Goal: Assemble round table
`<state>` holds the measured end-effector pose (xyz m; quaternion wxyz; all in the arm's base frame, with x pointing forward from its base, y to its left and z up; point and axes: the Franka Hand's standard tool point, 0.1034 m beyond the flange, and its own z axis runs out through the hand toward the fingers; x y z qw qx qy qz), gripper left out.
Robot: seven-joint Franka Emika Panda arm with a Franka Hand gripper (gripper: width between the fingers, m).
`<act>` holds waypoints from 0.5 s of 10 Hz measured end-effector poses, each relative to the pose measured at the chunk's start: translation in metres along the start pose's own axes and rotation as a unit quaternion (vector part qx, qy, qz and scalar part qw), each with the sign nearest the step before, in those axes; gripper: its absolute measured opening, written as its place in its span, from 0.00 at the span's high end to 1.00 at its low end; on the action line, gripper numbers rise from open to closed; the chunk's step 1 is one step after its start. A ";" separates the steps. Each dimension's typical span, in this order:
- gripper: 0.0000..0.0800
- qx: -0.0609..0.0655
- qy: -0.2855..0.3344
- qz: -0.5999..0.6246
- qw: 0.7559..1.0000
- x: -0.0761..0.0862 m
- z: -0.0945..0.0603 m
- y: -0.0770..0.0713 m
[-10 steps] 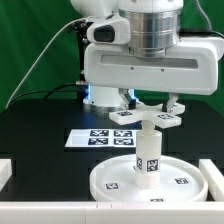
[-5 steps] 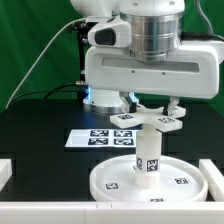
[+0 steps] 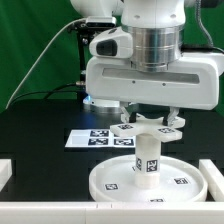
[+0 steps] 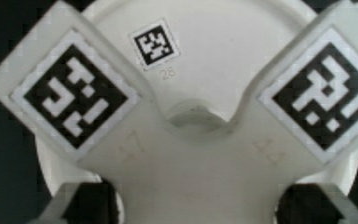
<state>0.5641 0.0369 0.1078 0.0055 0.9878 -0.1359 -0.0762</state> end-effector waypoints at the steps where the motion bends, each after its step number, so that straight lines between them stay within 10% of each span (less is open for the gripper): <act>1: 0.45 0.001 0.001 0.000 1.000 -0.001 0.000 0.000; 5: 0.45 0.003 0.002 0.040 0.999 0.000 0.000 0.000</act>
Offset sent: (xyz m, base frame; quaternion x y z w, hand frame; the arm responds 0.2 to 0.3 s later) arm 0.0000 0.0000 0.0000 0.0000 0.0000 0.0000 1.0000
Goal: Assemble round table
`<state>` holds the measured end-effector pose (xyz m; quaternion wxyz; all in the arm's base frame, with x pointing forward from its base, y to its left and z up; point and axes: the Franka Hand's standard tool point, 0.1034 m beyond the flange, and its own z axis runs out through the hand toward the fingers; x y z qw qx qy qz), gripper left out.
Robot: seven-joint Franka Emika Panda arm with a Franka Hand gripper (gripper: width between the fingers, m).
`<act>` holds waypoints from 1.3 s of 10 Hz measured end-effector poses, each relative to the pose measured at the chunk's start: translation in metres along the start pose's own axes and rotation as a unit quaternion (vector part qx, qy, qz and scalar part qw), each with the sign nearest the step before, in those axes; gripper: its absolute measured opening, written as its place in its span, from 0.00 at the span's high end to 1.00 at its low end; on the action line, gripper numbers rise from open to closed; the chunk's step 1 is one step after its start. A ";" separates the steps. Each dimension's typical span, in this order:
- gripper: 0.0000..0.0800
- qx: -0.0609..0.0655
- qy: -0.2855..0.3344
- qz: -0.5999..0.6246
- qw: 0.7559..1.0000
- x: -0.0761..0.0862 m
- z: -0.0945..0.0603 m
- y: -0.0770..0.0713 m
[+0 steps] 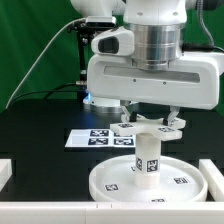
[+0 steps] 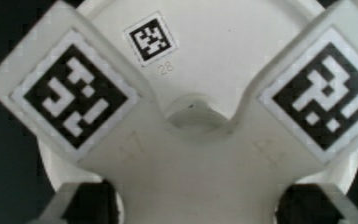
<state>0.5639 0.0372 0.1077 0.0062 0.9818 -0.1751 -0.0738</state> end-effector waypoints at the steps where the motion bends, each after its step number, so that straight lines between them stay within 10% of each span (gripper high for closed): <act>1: 0.45 0.002 0.001 0.074 0.997 0.000 0.000 0.001; 12: 0.45 0.074 0.008 0.493 0.867 -0.002 0.001 -0.002; 13: 0.33 0.074 0.008 0.492 0.867 -0.002 0.002 -0.002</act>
Offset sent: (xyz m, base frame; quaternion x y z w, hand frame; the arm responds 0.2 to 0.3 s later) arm -0.0124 -0.0114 -0.0157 0.0268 0.0342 0.3572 0.9330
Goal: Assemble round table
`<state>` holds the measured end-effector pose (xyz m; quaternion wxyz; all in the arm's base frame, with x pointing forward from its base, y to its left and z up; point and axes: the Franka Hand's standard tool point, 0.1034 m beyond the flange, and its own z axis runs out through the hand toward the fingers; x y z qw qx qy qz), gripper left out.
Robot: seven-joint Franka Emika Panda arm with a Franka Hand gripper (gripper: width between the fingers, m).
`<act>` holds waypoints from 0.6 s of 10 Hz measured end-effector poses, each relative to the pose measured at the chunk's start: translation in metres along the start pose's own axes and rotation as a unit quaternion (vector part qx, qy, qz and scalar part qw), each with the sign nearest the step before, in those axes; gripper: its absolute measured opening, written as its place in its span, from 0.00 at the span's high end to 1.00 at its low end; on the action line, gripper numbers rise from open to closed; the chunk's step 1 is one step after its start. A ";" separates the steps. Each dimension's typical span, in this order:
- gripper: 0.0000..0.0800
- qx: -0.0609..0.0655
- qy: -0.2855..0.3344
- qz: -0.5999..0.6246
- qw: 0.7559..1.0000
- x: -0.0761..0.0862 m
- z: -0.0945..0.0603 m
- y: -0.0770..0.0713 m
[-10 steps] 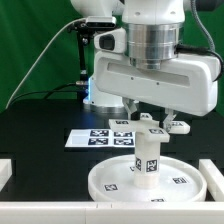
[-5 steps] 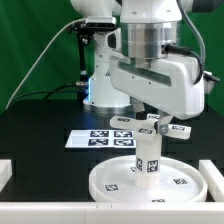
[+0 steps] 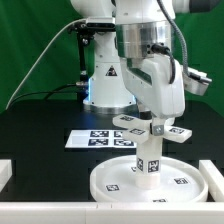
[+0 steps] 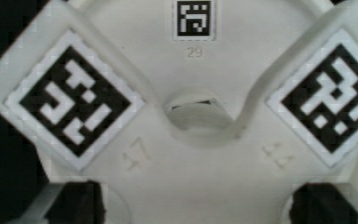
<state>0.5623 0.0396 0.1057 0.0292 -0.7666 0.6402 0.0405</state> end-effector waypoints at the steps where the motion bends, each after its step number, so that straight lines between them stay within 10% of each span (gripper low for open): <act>1: 0.23 0.000 0.000 0.000 1.000 0.000 0.000 0.000; 6: 0.19 -0.010 -0.024 -0.179 0.984 -0.003 -0.032 0.004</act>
Offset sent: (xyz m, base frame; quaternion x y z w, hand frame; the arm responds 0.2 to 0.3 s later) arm -0.0100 -0.0076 0.0395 -0.0357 -0.0311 -0.0608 0.9970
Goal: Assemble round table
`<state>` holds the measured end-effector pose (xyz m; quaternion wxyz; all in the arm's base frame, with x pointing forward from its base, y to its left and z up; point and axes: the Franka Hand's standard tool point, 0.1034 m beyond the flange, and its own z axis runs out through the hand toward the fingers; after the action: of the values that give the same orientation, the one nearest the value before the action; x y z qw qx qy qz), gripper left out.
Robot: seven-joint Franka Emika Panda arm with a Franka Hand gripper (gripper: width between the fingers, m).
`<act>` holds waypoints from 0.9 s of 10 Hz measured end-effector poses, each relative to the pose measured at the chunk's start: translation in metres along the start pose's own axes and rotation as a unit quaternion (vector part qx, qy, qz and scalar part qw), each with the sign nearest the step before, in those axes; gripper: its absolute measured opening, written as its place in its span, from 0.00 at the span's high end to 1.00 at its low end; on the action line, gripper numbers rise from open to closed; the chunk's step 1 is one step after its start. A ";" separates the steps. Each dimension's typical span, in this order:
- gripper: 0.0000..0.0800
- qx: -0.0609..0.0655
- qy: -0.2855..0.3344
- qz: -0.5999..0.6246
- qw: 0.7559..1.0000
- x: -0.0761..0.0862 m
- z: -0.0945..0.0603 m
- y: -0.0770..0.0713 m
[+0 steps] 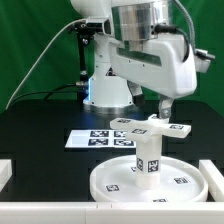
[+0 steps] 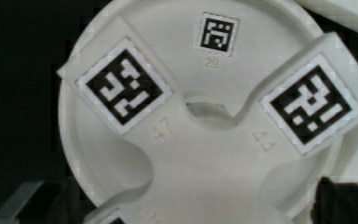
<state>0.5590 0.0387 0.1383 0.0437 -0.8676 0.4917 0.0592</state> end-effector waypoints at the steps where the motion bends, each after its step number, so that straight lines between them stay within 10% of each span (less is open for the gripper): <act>1: 0.19 0.000 0.000 -0.102 0.995 0.000 0.000 -0.001; 6: 0.19 -0.009 0.006 -0.344 0.939 -0.001 0.005 -0.002; 9: 0.19 -0.054 0.037 -0.580 0.812 0.006 0.008 0.000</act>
Offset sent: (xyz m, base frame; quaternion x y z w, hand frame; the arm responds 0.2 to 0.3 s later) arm 0.0000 0.0000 0.0000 0.0000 0.0000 -0.1938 0.9810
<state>0.5616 0.0343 0.1292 0.0049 -0.9942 -0.1059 0.0166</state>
